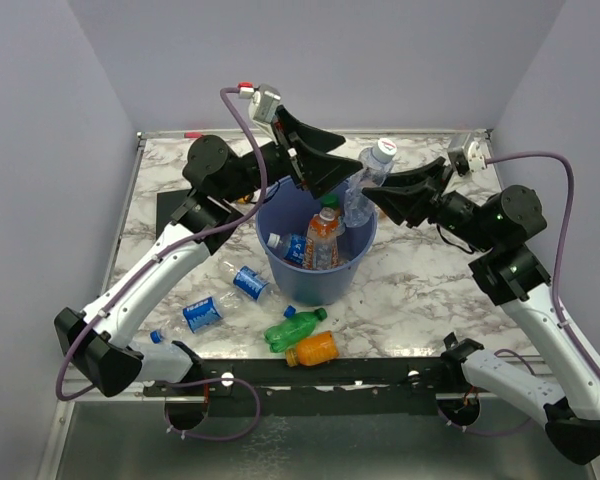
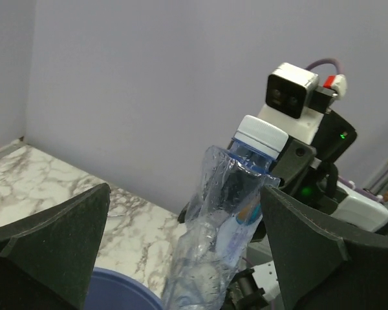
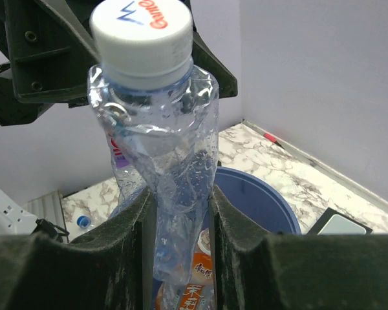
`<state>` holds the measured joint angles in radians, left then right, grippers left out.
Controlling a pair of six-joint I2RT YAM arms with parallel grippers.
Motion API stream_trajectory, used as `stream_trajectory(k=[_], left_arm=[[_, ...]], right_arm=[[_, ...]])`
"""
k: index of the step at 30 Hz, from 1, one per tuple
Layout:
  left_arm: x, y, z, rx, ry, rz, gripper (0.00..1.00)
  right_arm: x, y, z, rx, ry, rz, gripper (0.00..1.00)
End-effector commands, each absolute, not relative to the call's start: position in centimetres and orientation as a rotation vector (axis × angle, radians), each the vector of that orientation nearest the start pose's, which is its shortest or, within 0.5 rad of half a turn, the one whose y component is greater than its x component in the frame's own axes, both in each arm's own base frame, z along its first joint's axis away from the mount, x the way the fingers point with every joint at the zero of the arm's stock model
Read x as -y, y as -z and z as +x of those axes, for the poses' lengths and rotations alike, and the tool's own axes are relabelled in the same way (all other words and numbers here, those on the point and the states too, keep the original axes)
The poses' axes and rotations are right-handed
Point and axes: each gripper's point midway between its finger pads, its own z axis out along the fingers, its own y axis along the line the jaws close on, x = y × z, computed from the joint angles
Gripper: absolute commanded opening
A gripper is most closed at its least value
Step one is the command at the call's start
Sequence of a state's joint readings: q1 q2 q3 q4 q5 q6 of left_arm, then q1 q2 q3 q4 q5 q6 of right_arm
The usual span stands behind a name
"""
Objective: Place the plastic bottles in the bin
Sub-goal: Pick up the plastic bottle at the center of the board, then place the plastic bottle in the trash bin.
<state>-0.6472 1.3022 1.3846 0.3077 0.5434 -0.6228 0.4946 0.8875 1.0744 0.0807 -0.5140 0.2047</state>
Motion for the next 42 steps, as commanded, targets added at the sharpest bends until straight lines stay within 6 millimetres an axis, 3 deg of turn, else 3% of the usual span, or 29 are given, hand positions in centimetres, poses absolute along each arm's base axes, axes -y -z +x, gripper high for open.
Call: stream_trajectory(k=[1, 5, 12, 14, 20, 22, 23, 26, 29, 32, 35, 38, 42], left_arm=[[33.9, -50.9, 21.7, -1.171, 1.516, 0.655, 0.99], [33.2, -51.3, 20.6, -1.119, 1.498, 0.669, 0.99], [34.3, -50.2, 19.3, -1.120, 1.530, 0.745, 0.98], [34.6, -49.9, 19.1, -1.125, 1.529, 0.755, 0.89], [34.8, -49.4, 19.6, -1.162, 1.493, 0.761, 0.42], [34.5, -49.5, 20.0, -1.159, 1.462, 0.740, 0.33], [34.4, -49.6, 20.1, -1.154, 1.446, 0.728, 0.28], [33.5, -50.2, 20.7, -1.129, 1.378, 0.679, 0.12], [32.6, -50.5, 21.4, -1.117, 1.311, 0.632, 0.00], [32.3, -49.7, 21.5, -1.119, 1.277, 0.634, 0.00], [33.0, -48.1, 21.4, -1.141, 1.264, 0.658, 0.00], [34.1, -46.6, 21.8, -1.170, 1.238, 0.656, 0.00], [36.0, -45.3, 22.7, -1.203, 1.197, 0.659, 0.00]], right_arm=[[-23.7, -45.2, 21.3, -1.190, -0.956, -0.715, 0.01], [-23.9, -44.8, 21.6, -1.205, -0.976, -0.708, 0.01], [-25.0, -44.8, 21.4, -1.213, -1.046, -0.738, 0.01], [-25.2, -45.0, 21.3, -1.210, -1.062, -0.749, 0.01], [-25.4, -45.4, 20.8, -1.213, -1.079, -0.762, 0.01], [-25.4, -45.5, 20.7, -1.220, -1.079, -0.764, 0.02], [-25.3, -45.6, 20.6, -1.226, -1.080, -0.762, 0.09], [-24.6, -46.0, 20.5, -1.252, -1.065, -0.713, 0.61], [-23.0, -46.7, 20.5, -1.271, -1.013, -0.623, 0.97], [-20.6, -47.6, 20.4, -1.275, -0.919, -0.514, 1.00], [-16.6, -47.6, 20.8, -1.272, -0.790, -0.307, 0.99], [-11.7, -46.7, 20.6, -1.225, -0.681, -0.062, 0.98], [-9.3, -44.7, 20.1, -1.226, -0.630, 0.051, 0.99]])
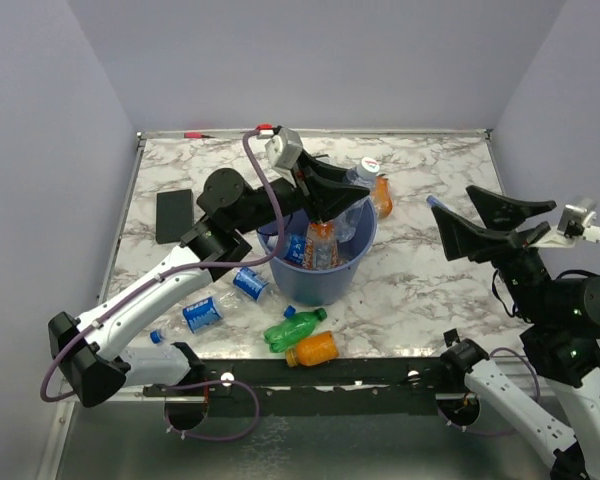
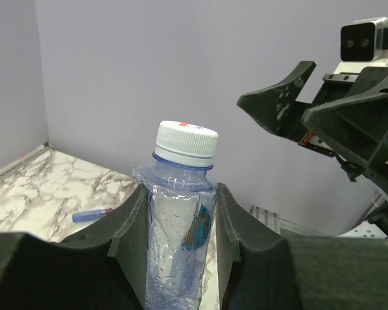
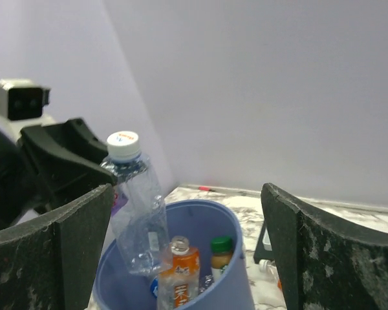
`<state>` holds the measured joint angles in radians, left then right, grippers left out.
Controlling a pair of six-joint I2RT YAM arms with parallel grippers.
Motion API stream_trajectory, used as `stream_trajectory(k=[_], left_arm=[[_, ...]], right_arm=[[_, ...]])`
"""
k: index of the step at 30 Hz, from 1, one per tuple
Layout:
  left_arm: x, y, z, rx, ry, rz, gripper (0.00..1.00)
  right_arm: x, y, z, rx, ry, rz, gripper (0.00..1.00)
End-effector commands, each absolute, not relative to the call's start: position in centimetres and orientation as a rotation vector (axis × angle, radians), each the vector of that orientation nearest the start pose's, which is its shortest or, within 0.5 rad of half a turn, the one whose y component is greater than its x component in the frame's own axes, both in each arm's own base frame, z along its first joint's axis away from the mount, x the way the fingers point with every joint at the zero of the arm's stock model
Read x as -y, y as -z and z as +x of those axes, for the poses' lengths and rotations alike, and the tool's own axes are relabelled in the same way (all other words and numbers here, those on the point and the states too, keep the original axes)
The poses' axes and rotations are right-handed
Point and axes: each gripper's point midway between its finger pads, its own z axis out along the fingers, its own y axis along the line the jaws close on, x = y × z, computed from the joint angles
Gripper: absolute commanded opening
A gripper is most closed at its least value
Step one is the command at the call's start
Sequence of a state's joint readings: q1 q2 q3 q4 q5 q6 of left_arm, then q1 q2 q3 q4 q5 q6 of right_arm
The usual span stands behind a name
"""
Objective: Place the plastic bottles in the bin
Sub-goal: Place the plastic bottle in the trash bin.
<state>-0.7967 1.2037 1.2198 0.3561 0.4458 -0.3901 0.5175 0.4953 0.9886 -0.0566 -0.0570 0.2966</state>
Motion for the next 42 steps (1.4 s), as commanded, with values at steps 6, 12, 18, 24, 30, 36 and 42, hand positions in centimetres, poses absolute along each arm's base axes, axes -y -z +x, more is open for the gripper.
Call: stream_trajectory(k=[6, 12, 18, 24, 30, 36, 42], left_arm=[[37.0, -42.2, 25.7, -1.316, 1.087, 0.571, 0.00], [37.2, -37.4, 28.3, -1.446, 0.932, 0.446, 0.00], [35.4, -33.6, 30.4, -1.525, 0.764, 0.301, 0.00], [33.0, -32.0, 31.1, -1.564, 0.684, 0.171, 0.00], [34.6, -31.8, 29.5, -1.569, 0.795, 0.248, 0.06], [33.6, -33.2, 28.5, -1.547, 0.818, 0.240, 0.22], [32.0, -36.9, 26.5, -1.468, 0.893, 0.233, 0.98]], right_arm=[[-8.3, -42.3, 20.3, -1.287, -0.610, 0.129, 0.98], [-8.4, -40.3, 20.8, -1.312, -0.624, 0.163, 0.98], [-9.4, -38.4, 21.7, -1.379, -0.637, 0.159, 0.98], [-9.8, -37.8, 22.0, -1.399, -0.640, 0.148, 0.98], [-10.3, -37.4, 22.3, -1.419, -0.644, 0.137, 0.98], [-10.1, -37.7, 22.2, -1.420, -0.639, 0.135, 0.98], [-10.2, -37.7, 22.2, -1.422, -0.639, 0.133, 0.98]])
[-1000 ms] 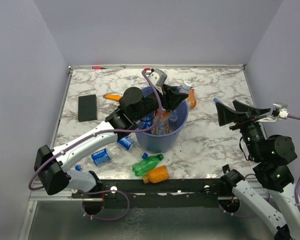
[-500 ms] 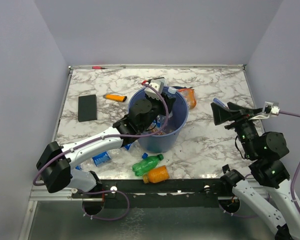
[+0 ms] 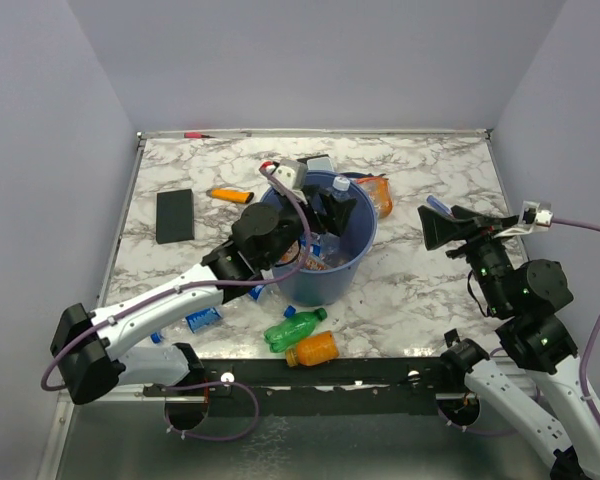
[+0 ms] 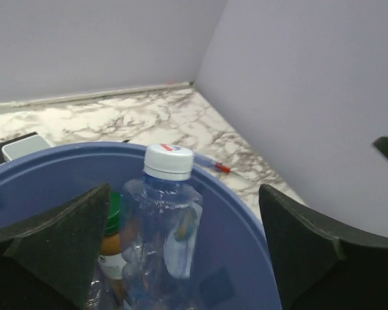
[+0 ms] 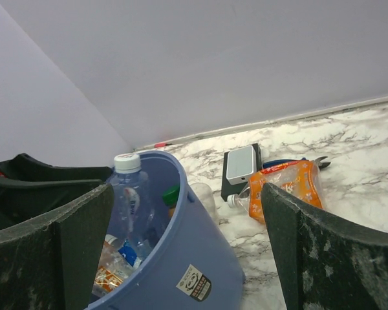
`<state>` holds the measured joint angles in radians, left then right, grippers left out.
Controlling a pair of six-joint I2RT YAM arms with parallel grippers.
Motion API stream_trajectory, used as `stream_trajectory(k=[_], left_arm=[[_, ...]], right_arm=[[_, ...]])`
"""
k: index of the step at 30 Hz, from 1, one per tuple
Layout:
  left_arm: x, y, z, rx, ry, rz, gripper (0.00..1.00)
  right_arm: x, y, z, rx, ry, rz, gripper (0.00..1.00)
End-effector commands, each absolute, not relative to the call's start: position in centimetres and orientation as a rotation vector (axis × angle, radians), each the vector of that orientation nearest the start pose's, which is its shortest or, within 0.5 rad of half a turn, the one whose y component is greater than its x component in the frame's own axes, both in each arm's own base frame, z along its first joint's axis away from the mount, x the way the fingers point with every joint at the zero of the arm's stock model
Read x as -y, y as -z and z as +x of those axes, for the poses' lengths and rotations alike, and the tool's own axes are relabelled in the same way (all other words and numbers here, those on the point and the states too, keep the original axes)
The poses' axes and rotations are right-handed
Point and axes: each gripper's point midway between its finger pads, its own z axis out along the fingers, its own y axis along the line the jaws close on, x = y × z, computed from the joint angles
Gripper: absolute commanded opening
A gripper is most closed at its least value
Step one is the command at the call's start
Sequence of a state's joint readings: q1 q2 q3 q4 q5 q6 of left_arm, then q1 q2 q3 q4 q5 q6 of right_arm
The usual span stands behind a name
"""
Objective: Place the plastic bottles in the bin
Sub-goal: Place the plastic bottle in the trash bin.
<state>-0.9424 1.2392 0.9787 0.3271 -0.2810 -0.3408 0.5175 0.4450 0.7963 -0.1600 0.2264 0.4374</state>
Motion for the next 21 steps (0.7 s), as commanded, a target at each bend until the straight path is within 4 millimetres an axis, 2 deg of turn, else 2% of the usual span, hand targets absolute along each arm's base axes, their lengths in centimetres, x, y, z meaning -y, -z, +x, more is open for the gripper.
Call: stream_trajectory(k=[1, 4, 7, 12, 15, 16, 21], left_arm=[[31.5, -37.7, 26.3, -1.450, 0.889, 0.227, 0.99], [29.8, -39.9, 25.9, -1.408, 0.849, 0.214, 0.99], [28.0, -41.0, 26.1, -1.398, 0.776, 0.191, 0.99], [26.7, -40.1, 26.6, -1.431, 0.648, 0.230, 0.94], [27.9, -39.8, 26.8, -1.443, 0.659, 0.268, 0.90], [29.0, -39.2, 27.4, -1.469, 0.653, 0.291, 0.90], [32.7, -38.9, 30.3, -1.570, 0.614, 0.305, 0.94]], right_arm=[[-10.2, -37.7, 22.2, -1.425, -0.639, 0.133, 0.98], [-10.2, -37.6, 22.4, -1.430, -0.633, 0.136, 0.98], [-10.3, -37.3, 22.5, -1.441, -0.629, 0.134, 0.98], [-10.6, -36.4, 23.0, -1.469, -0.622, 0.134, 0.98], [-10.9, -35.6, 23.5, -1.504, -0.609, 0.136, 0.98], [-11.0, -35.4, 23.7, -1.510, -0.611, 0.137, 0.98], [-11.6, -35.3, 24.0, -1.522, -0.633, 0.133, 0.98]])
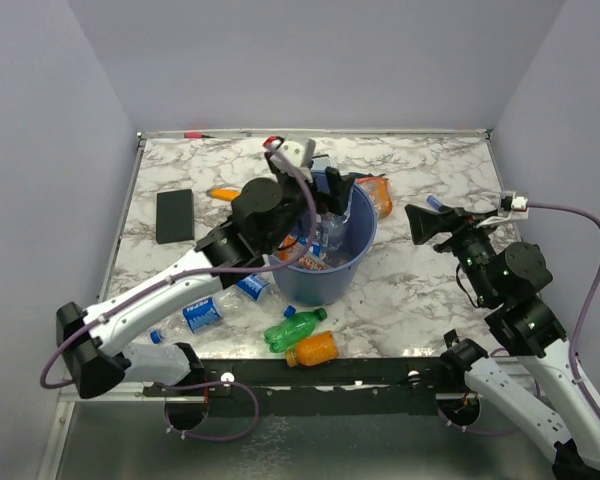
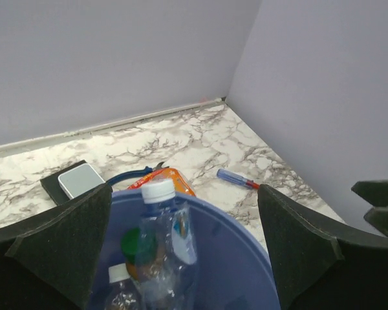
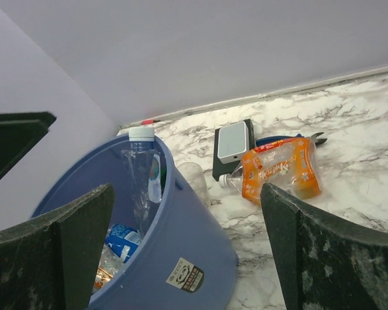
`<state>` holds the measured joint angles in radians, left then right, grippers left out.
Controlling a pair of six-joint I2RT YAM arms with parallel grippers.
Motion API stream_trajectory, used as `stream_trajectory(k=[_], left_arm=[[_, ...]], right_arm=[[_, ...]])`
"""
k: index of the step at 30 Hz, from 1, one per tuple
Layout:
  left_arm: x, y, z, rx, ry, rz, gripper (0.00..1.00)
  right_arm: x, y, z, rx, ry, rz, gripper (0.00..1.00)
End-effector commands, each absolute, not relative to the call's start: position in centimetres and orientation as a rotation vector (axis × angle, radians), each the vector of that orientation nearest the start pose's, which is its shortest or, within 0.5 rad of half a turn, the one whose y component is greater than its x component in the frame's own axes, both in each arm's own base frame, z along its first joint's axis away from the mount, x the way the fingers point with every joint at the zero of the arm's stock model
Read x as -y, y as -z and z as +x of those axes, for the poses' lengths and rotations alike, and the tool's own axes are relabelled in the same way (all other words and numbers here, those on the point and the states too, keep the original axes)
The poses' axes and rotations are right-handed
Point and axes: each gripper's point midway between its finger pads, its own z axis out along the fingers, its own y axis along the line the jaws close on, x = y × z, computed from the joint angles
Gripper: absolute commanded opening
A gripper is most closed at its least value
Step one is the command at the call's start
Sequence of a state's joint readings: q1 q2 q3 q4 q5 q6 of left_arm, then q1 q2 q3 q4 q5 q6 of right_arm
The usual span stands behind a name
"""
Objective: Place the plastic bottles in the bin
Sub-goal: Place the plastic bottle in the trash bin.
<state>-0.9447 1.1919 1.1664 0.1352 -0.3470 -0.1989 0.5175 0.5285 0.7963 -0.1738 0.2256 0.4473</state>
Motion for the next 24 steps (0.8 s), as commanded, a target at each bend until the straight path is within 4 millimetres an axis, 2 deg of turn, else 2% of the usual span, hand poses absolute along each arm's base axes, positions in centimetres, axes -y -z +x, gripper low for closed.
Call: stream_trajectory(k=[1, 5, 9, 18, 22, 24], left_arm=[[33.4, -38.9, 30.7, -1.586, 0.613, 0.306, 0.94], [35.2, -36.9, 32.1, -1.680, 0.581, 0.307, 0.93], [35.5, -35.1, 33.2, -1.734, 0.511, 0.301, 0.88], [35.5, -32.9, 34.7, -1.795, 0.385, 0.321, 0.71], [35.5, -32.1, 35.2, -1.813, 0.348, 0.330, 0.58], [35.4, -31.7, 35.4, -1.820, 0.334, 0.331, 0.56]], right_arm=[[-11.5, -35.3, 24.0, -1.523, -0.631, 0.135, 0.98], [-11.0, -35.5, 23.8, -1.520, -0.611, 0.142, 0.98], [-10.8, -35.7, 23.5, -1.517, -0.600, 0.136, 0.98], [-10.7, -35.5, 23.2, -1.511, -0.609, 0.135, 0.98], [-10.6, -35.6, 23.0, -1.509, -0.606, 0.134, 0.98], [-10.5, -35.7, 22.9, -1.509, -0.604, 0.132, 0.98]])
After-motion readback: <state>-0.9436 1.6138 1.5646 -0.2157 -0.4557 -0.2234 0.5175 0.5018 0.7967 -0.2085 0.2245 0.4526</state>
